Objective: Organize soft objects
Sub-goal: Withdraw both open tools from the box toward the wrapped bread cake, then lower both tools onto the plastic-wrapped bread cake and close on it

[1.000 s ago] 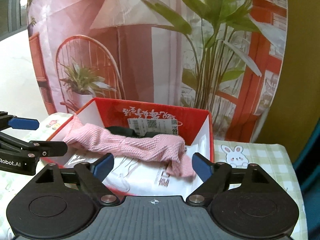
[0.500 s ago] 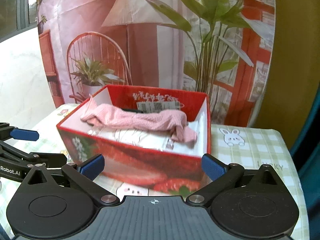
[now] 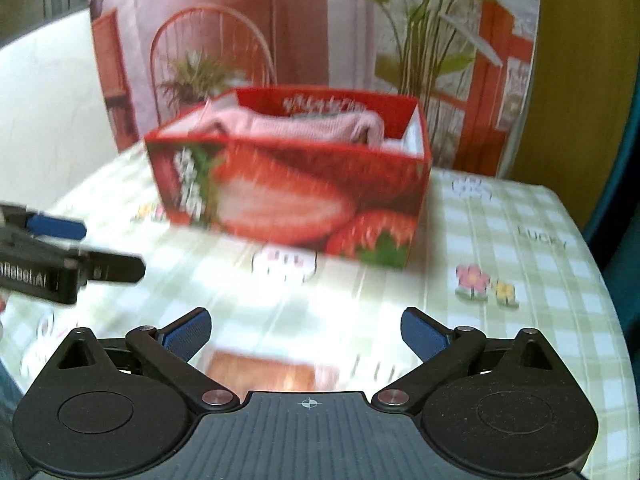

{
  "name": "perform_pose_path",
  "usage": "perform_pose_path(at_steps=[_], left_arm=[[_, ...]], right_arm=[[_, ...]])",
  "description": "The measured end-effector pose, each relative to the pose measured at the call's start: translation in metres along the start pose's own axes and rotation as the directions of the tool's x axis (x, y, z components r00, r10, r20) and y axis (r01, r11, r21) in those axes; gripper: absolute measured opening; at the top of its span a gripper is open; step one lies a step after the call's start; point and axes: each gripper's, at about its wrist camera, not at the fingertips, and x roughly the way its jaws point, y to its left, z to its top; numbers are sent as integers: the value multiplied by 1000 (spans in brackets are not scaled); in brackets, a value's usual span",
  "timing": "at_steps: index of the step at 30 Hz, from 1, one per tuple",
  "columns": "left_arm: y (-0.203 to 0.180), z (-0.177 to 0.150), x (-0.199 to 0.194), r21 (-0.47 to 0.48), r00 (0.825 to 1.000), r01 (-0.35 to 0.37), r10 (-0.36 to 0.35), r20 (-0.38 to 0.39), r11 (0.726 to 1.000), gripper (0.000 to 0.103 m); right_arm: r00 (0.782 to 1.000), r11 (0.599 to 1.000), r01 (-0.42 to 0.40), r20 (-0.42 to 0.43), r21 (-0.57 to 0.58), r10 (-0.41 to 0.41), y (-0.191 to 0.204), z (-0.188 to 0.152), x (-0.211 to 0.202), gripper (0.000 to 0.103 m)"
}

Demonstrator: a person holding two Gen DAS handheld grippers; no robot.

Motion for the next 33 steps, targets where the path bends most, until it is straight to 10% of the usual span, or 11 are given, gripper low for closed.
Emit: perform_pose_path(at_steps=[8, 33], left_arm=[[-14, -20, 9, 4, 994, 97, -97, -43, 995, 96], [23, -48, 46, -211, 957, 257, -278, -79, 943, 52]], right_arm=[[996, 999, -44, -81, 24, 46, 5, -37, -2, 81], [960, 964, -265, -93, 3, 264, 34, -43, 27, 73]])
